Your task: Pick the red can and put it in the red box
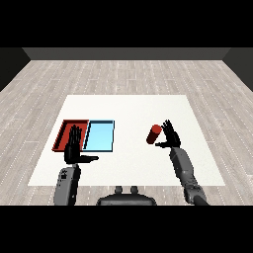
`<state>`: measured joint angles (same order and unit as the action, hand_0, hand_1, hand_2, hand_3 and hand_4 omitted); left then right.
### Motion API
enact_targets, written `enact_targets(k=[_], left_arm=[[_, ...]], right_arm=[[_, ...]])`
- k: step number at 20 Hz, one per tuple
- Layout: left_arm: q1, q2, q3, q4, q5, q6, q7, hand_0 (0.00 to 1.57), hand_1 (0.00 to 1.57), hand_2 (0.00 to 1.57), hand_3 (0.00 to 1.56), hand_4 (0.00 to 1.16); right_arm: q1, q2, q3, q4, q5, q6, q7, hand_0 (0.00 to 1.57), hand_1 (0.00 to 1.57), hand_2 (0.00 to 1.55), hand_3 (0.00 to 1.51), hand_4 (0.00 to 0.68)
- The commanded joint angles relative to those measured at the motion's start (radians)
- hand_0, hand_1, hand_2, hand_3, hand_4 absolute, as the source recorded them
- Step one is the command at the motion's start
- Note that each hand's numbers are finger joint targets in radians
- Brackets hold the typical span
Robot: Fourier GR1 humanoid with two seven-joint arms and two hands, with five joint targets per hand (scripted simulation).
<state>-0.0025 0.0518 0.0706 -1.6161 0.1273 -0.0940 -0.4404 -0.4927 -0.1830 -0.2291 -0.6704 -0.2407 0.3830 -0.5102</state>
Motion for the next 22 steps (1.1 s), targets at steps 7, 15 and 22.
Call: enact_targets(k=[7, 15, 22], left_arm=[[0.0, 0.014, 0.01, -0.091, 0.04, -0.015, 0.07, 0.0, 0.0, 0.0, 0.0, 0.0], [-0.019, -0.009, -0.01, 0.026, -0.027, 0.003, -0.023, 0.0, 0.0, 0.0, 0.0, 0.0], [-0.006, -0.009, 0.0, 0.02, -0.001, -0.011, -0.024, 0.0, 0.0, 0.0, 0.0, 0.0]], right_arm=[[-0.031, 0.025, 0.024, 0.039, 0.004, -0.024, 0.001, 0.0, 0.0, 0.0, 0.0, 0.0], [-0.062, 0.0, 0.008, 0.069, -0.015, -0.045, 0.044, 0.0, 0.0, 0.0, 0.0, 0.0], [-0.156, 0.021, 0.002, 0.196, 0.007, -0.08, -0.018, 0.0, 0.0, 0.0, 0.0, 0.0]])
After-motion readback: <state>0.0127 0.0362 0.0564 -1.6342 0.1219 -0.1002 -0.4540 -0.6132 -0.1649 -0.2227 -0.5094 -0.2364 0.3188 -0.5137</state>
